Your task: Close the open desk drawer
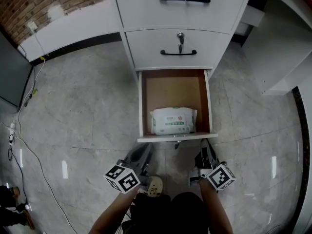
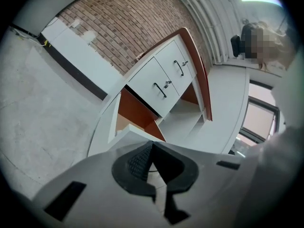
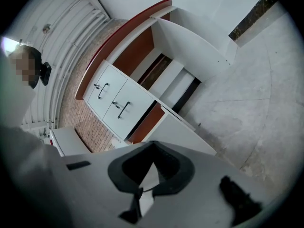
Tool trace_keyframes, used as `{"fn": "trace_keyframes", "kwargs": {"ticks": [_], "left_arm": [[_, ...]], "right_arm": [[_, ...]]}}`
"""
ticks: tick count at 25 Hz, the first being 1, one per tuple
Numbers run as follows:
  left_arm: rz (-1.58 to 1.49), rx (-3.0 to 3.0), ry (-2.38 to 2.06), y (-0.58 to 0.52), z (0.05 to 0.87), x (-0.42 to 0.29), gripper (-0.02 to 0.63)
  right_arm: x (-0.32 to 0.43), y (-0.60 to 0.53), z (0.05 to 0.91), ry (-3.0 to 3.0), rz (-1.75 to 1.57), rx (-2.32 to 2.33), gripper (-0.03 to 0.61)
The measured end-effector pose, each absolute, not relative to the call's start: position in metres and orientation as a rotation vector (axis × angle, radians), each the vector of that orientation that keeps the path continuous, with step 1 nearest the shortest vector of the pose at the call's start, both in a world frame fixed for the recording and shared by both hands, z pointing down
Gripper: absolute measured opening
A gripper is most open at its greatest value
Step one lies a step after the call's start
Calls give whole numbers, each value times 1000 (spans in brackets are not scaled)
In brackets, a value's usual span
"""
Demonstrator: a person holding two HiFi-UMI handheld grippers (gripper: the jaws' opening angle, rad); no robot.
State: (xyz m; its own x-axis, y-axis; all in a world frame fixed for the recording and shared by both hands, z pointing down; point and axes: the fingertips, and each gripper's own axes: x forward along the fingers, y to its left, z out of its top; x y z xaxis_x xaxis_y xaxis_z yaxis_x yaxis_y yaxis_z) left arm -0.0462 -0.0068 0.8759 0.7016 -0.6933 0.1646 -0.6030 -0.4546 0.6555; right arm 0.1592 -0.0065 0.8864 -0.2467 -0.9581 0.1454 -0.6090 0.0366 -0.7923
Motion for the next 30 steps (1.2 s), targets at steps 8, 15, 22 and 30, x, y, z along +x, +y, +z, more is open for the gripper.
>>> {"fn": "trace_keyframes", "kwargs": {"ticks": [8, 15, 22, 30], "left_arm": [[-143, 2243, -1009, -28, 849, -38, 8], [-154, 2245, -1016, -44, 836, -39, 8], [-191, 2194, -1039, -65, 831, -42, 8], [-194, 2193, -1042, -79, 829, -44, 8]], "right_arm": [[168, -33, 859, 1921, -1032, -1601, 6], [165, -47, 846, 1956, -1009, -1590, 6], [158, -63, 837, 2033, -1004, -1625, 6], [155, -75, 835, 2039, -997, -1656, 6]]}}
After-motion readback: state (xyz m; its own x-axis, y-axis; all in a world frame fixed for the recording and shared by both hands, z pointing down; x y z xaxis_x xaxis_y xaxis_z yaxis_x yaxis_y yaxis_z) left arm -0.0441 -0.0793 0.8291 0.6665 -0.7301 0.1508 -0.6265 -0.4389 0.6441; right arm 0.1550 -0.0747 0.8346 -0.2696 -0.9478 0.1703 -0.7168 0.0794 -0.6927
